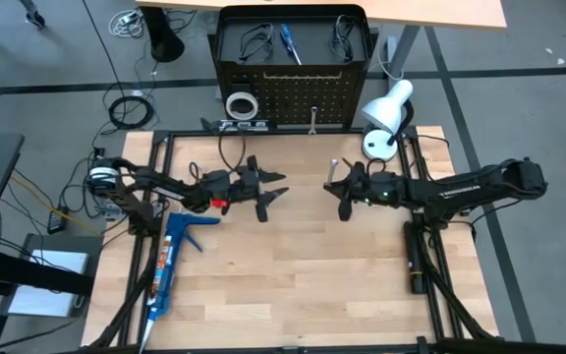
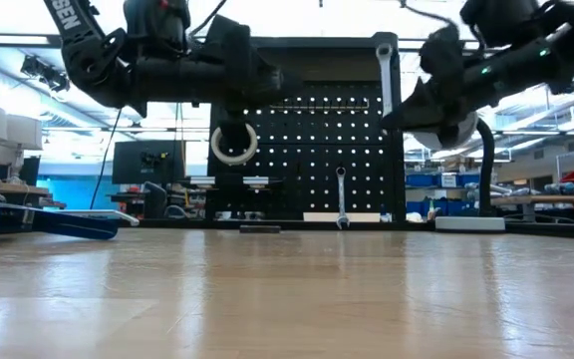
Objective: Hang tools onto peg board
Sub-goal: Hang the wrench on the pegboard
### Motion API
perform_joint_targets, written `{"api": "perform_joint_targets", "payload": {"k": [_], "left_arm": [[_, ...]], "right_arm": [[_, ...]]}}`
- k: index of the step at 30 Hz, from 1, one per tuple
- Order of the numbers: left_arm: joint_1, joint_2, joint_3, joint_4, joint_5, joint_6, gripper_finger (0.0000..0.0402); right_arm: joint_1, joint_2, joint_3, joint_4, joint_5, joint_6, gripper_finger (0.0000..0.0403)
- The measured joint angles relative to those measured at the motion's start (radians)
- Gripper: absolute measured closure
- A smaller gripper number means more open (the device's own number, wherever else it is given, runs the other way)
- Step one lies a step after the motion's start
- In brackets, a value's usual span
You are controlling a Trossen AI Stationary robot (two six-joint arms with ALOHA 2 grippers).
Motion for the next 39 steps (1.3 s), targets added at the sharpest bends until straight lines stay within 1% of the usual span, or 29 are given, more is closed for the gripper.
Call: {"api": "perform_joint_targets", "payload": {"k": [4, 7, 10, 13, 14, 16, 20, 22, 24, 25, 28, 32, 35, 39], "left_arm": [[0.046, -0.019, -0.021, 0.005, 0.064, -0.049, 0.022], [0.063, -0.023, -0.039, 0.004, 0.083, -0.066, 0.022], [0.074, -0.028, -0.069, 0.008, 0.095, -0.067, 0.022], [0.078, -0.032, -0.087, 0.041, 0.091, -0.069, 0.022], [0.077, -0.034, -0.094, 0.053, 0.093, -0.069, 0.022], [0.076, -0.033, -0.096, 0.058, 0.097, -0.07, 0.022], [0.076, -0.033, -0.096, 0.054, 0.107, -0.072, 0.022], [0.077, -0.033, -0.096, 0.037, 0.153, -0.082, 0.022], [0.08, -0.032, -0.093, 0.036, 0.195, -0.096, 0.022], [0.082, -0.032, -0.089, 0.035, 0.217, -0.107, 0.022], [0.085, -0.022, -0.052, 0.0, 0.239, -0.142, 0.022], [0.07, 0.036, 0.029, -0.101, 0.275, -0.146, 0.022], [0.068, 0.072, 0.058, -0.091, 0.326, -0.165, 0.022], [0.069, 0.085, 0.062, -0.045, 0.349, -0.197, 0.022]], "right_arm": [[-0.059, 0.066, 0.0, 0.035, -0.023, 0.073, 0.038], [-0.09, 0.122, 0.0, 0.083, -0.029, 0.155, 0.0381], [-0.106, 0.174, 0.0, 0.126, -0.028, 0.271, 0.0377], [-0.105, 0.23, 0.0, 0.176, 0.009, 0.382, 0.0377], [-0.099, 0.25, 0.0, 0.201, 0.033, 0.407, 0.0379], [-0.094, 0.289, 0.0, 0.264, 0.045, 0.434, 0.038], [-0.086, 0.344, 0.0, 0.406, -0.003, 0.382, 0.0378], [-0.065, 0.363, 0.0, 0.455, -0.028, 0.365, 0.0378], [-0.038, 0.38, 0.002, 0.469, -0.069, 0.346, 0.038], [-0.023, 0.388, 0.009, 0.468, -0.09, 0.341, 0.0382], [0.029, 0.42, 0.042, 0.453, -0.13, 0.333, 0.0382], [0.092, 0.471, 0.116, 0.433, -0.145, 0.267, 0.0382], [0.119, 0.479, 0.159, 0.374, -0.135, 0.239, 0.0382], [0.147, 0.474, 0.181, 0.349, -0.117, 0.208, 0.0382]]}}
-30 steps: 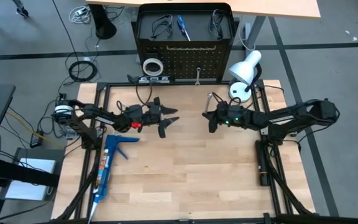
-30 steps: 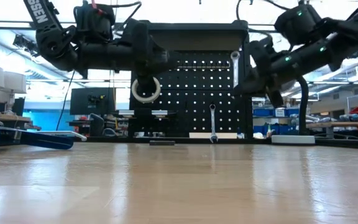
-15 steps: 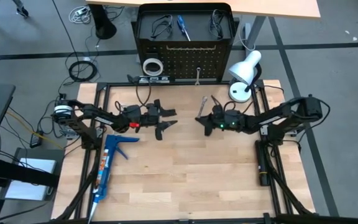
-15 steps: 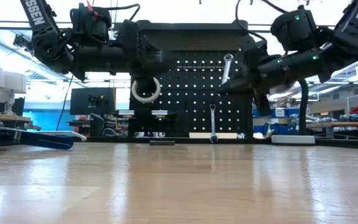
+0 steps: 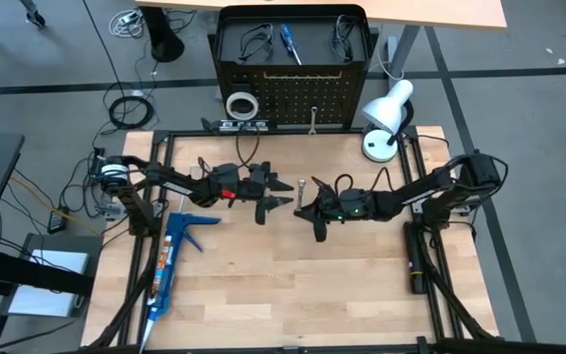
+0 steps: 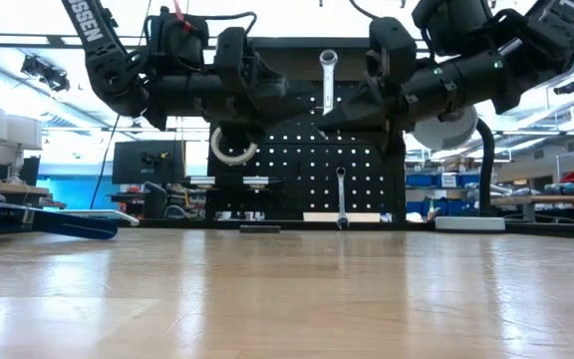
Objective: Hang tools onto peg board
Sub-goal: Hang the wrench on the pegboard
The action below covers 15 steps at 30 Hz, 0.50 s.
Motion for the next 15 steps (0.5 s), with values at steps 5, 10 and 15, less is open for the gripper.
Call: {"api": "perform_joint_targets", "payload": {"k": [5, 10, 15], "left_arm": [[-0.004, 0.002, 0.0, 0.022, 0.023, -0.004, 0.022], [-0.011, 0.002, 0.002, 0.047, 0.012, -0.023, 0.022], [-0.015, 0.002, 0.016, 0.042, -0.007, -0.05, 0.022]], "right_arm": [[0.007, 0.003, 0.015, -0.008, 0.01, -0.023, 0.0382], [0.016, 0.006, 0.049, -0.09, 0.009, -0.029, 0.0382], [0.026, 0.007, 0.093, -0.176, 0.011, -0.038, 0.0382]]}}
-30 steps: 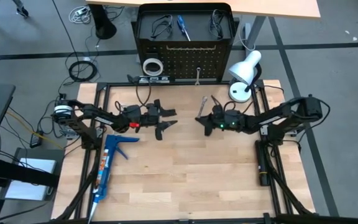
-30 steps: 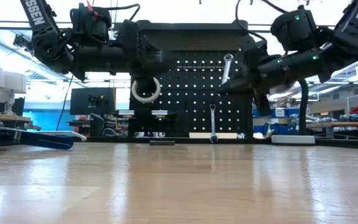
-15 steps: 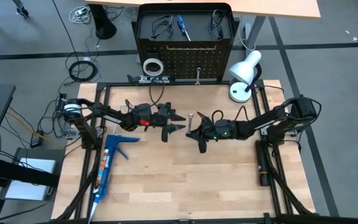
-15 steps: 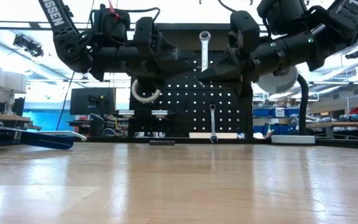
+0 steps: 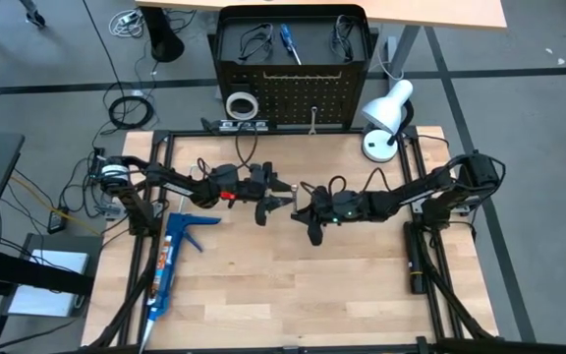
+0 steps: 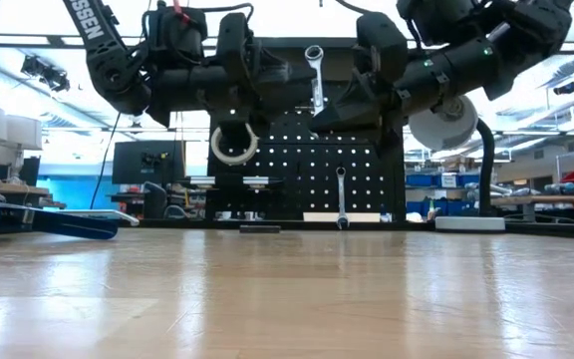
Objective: Hang tools onto peg board
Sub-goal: Hang the wrench on the pegboard
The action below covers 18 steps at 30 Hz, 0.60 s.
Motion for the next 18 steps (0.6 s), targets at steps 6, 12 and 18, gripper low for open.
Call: {"api": "perform_joint_targets", "payload": {"k": [6, 12, 18], "left_arm": [[-0.012, 0.0, 0.001, 0.083, -0.038, -0.01, 0.022], [-0.044, 0.0, 0.001, 0.12, -0.117, 0.05, 0.0249], [-0.052, 0.0, 0.001, 0.121, -0.09, 0.105, 0.0367]], "right_arm": [[0.01, 0.0, 0.016, -0.053, 0.0, -0.008, 0.0382], [0.01, 0.0, 0.016, -0.06, 0.0, -0.008, 0.0381], [0.01, 0.0, 0.016, -0.059, 0.0, -0.017, 0.038]]}}
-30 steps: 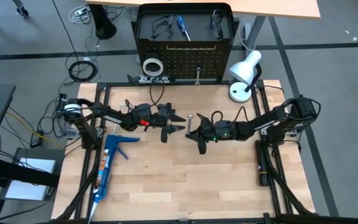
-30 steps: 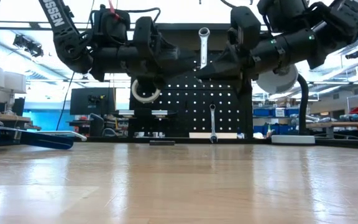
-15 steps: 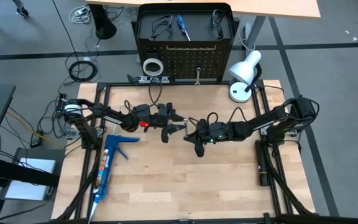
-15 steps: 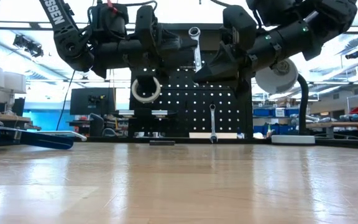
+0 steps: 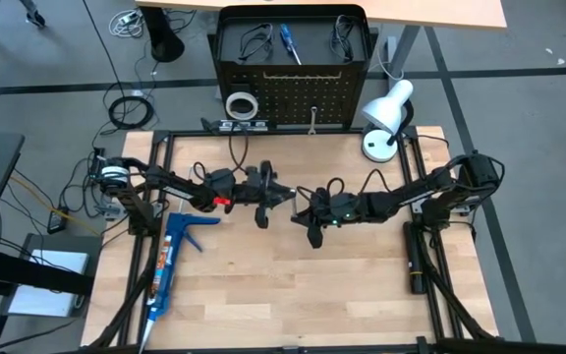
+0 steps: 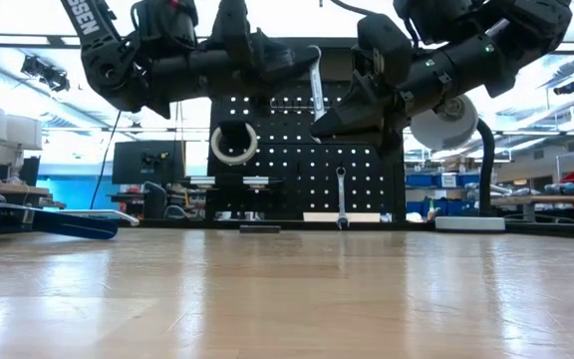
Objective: Hang tools onto peg board
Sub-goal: Hang the wrench on the pegboard
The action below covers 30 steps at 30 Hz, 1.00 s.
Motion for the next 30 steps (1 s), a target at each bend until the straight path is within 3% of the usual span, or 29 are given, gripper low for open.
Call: {"api": "perform_joint_targets", "payload": {"k": [4, 8, 14, 20, 25, 30], "left_arm": [[-0.001, 0.0, 0.0, 0.006, 0.014, -0.003, 0.0386], [0.0, 0.0, -0.006, 0.009, 0.004, -0.002, 0.0387], [0.0, 0.0, -0.073, 0.163, -0.053, -0.009, 0.0388], [0.0, 0.0, -0.139, 0.306, -0.093, -0.006, 0.0389], [-0.003, 0.0, -0.129, 0.31, -0.112, 0.009, 0.039], [-0.038, 0.0, -0.112, 0.313, -0.111, 0.05, 0.039]], "right_arm": [[0.004, 0.0, 0.0, 0.002, 0.018, -0.022, 0.0359], [0.018, -0.003, 0.0, 0.008, 0.071, -0.053, 0.0311], [0.061, -0.005, 0.0, 0.057, 0.185, -0.144, 0.0264], [0.101, -0.005, -0.059, 0.312, 0.319, -0.256, 0.0259], [0.103, -0.005, -0.134, 0.469, 0.319, -0.259, 0.0259], [0.103, 0.028, -0.142, 0.51, 0.317, -0.257, 0.0259]]}}
